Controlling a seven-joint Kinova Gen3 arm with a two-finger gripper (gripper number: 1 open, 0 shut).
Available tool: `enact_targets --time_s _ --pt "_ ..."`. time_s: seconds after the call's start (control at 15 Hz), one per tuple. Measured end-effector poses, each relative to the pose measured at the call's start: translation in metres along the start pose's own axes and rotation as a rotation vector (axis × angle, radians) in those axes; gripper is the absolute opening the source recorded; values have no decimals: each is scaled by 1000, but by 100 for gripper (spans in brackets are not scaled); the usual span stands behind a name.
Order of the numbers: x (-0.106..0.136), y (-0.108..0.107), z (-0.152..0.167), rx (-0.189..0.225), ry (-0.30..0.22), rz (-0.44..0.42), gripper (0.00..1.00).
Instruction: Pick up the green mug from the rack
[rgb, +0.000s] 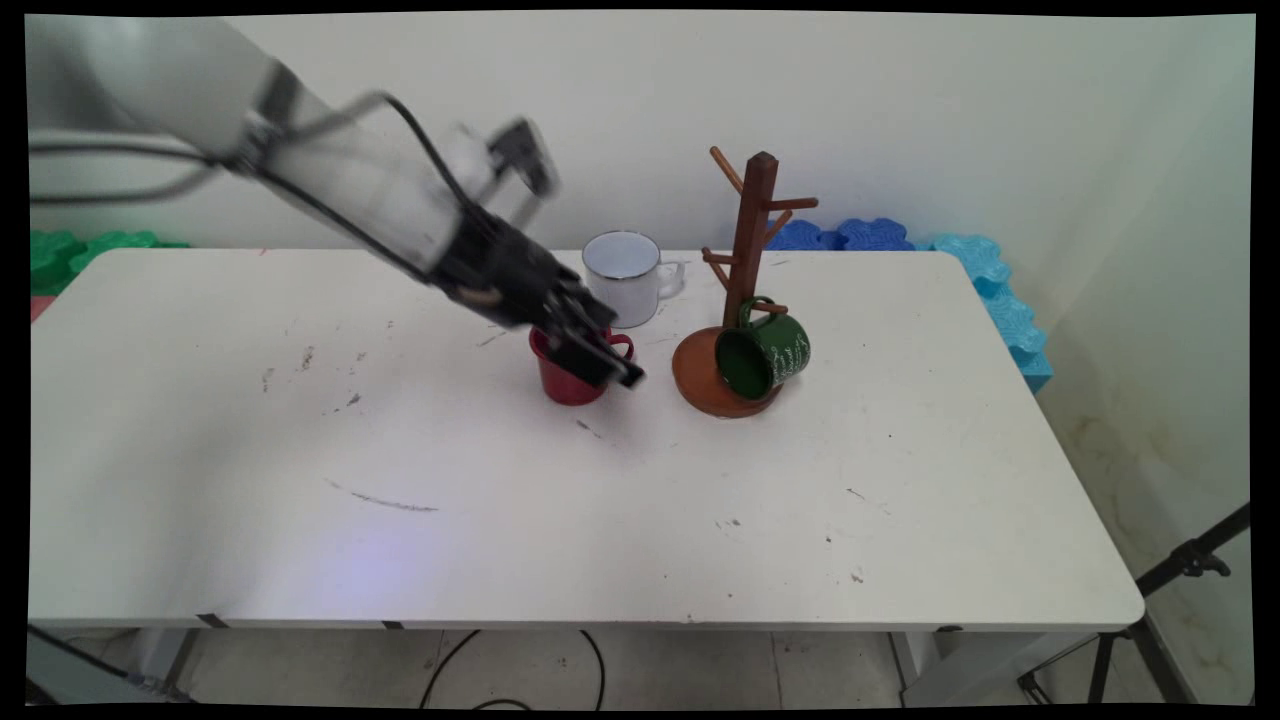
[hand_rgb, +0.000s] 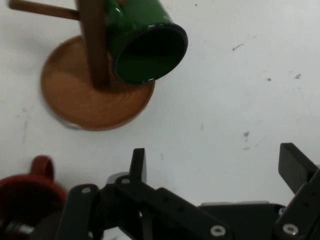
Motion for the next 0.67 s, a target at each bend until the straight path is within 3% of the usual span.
enact_targets --time_s 0.67 --pt "10 53 101 65 39 -24 100"
